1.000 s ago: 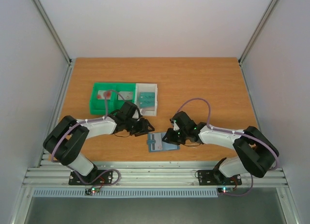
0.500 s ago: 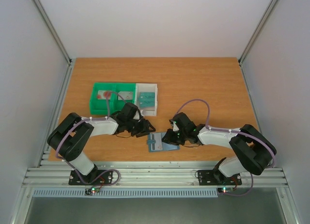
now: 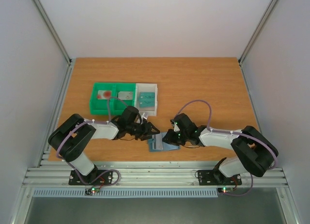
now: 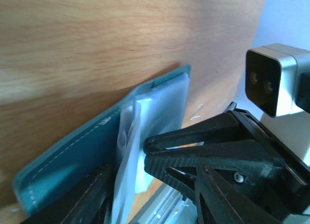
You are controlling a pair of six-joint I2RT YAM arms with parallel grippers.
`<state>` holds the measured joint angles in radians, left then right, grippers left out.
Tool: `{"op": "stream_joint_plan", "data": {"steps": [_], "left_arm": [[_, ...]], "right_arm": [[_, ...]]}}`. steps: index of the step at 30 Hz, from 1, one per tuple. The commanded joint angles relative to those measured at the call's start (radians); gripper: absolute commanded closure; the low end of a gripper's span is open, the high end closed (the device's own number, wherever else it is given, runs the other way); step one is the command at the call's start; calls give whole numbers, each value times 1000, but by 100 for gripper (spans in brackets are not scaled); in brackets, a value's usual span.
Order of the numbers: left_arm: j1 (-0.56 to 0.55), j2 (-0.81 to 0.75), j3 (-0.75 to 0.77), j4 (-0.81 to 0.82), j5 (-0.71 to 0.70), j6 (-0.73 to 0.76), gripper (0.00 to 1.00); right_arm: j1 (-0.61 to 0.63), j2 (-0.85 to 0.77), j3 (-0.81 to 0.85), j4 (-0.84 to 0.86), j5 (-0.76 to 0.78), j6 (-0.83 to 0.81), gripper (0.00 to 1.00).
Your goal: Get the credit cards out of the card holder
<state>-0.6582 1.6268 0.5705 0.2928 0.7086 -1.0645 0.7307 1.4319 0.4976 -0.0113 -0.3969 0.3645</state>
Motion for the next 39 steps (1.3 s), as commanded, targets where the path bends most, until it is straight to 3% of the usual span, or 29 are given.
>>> {"op": "stream_joint_plan", "data": {"steps": [1,10,19,24,30,39], "left_arm": [[-24,-3,-6,167,45,-90,54],[-52,-38,68,68,27,-81,54],[-127,16,149,57,22,-74,54],[-170,43,192,42,9,-73,54],[-188,84,225,27,10,-62,54],[-165,-3,306,-414,-181,185,47]], "right_arm": [[7,-51,-19,-43,38,12,82],[8,-190,-11,-178,108,-26,73],[8,-318,-34,-276,194,-33,79],[8,-422,-39,-354,249,-34,74],[8,-436,-57,-390,275,-32,72],[8,-389,-98,-342,303,-27,81]]}}
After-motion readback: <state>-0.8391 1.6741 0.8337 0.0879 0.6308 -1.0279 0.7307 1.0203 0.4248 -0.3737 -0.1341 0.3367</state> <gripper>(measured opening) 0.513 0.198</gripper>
